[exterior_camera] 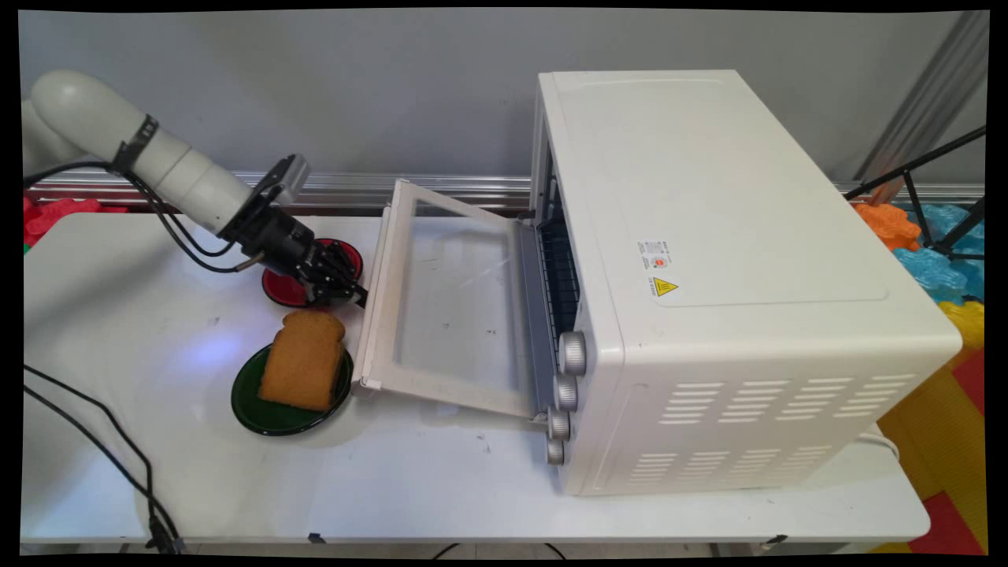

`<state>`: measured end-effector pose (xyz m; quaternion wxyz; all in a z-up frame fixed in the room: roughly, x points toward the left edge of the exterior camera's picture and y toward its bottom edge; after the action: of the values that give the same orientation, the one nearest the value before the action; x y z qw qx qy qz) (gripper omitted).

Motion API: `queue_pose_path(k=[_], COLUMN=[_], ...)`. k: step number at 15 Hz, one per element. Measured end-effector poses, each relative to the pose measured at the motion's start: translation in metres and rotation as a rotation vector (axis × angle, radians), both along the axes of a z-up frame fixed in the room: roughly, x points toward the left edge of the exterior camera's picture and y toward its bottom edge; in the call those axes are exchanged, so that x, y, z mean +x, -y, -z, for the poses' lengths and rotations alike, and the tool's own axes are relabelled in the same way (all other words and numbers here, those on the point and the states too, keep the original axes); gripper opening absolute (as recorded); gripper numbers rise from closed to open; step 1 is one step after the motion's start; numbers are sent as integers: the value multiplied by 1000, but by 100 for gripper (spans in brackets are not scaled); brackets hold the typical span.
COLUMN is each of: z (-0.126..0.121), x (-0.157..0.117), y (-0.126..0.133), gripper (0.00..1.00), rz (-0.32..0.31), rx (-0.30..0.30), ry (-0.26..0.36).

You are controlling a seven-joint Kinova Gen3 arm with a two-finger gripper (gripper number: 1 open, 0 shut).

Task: Close the oven

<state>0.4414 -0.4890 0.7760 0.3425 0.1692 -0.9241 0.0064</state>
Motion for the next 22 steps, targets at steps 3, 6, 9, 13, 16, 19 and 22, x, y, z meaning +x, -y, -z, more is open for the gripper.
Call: queue_pose_path(k=[3,6,9,13,16,19,22], z=[3,1,-7,-26,-42,-55,-65], x=[-6,-8,-9,-19,-28,-41,-57], y=[2,5,6,14,16,19,22], gripper=[0,0,0,0,0,0,0], rz=[-4,-13,-16,-12,-24,-28,-36], rx=[-8,-13,-18,-32,-46,-55,-69], ry=[-36,-74,-109,-163,-208,-249,-288])
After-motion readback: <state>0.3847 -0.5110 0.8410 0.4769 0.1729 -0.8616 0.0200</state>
